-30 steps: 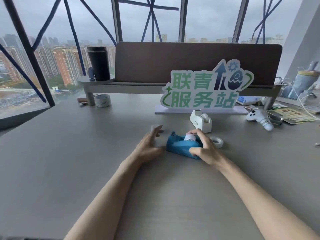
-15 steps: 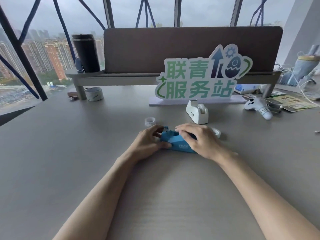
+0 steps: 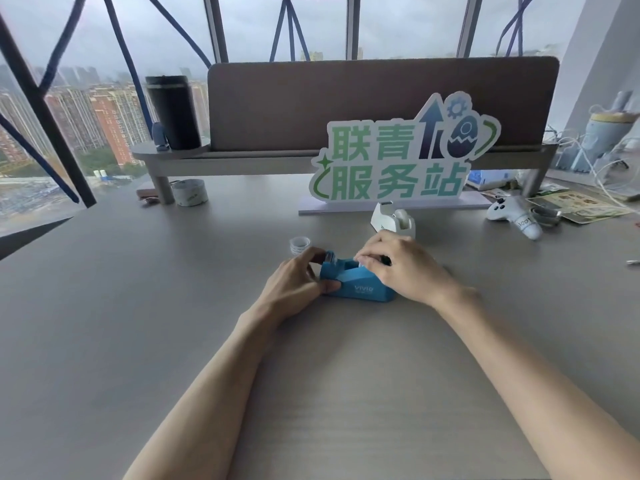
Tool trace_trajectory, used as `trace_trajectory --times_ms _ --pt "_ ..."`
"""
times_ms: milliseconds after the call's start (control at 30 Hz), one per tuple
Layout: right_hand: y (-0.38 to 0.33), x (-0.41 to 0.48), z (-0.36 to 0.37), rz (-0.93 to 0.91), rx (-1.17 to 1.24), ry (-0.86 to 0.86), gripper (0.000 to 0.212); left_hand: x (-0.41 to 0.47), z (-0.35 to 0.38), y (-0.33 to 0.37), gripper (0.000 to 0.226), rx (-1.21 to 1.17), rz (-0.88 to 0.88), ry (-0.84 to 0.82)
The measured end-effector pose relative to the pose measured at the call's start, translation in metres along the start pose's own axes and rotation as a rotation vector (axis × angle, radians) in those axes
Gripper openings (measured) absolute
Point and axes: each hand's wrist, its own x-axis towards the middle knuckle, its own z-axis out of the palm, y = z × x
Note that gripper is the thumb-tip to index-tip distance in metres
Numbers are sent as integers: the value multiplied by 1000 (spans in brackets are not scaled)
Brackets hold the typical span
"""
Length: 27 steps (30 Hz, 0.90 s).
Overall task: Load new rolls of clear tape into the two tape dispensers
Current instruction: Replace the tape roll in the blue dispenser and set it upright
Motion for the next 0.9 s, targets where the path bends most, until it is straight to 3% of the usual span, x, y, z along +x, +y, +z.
trace_trajectory --times_ms 200,467,533,700,900 --pt "10 4 7 -64 2 114 16 2 3 -4 52 37 4 48" --pt "7 6 9 -25 170 476 17 13 11 2 56 163 -23 126" --pt "2 1 11 64 301 479 15 4 11 6 55 197 59 214" --pt "-14 -16 17 311 674 356 13 -17 11 18 29 236 456 358" --pt "-21 -17 25 436 820 311 3 -20 16 29 40 226 389 305"
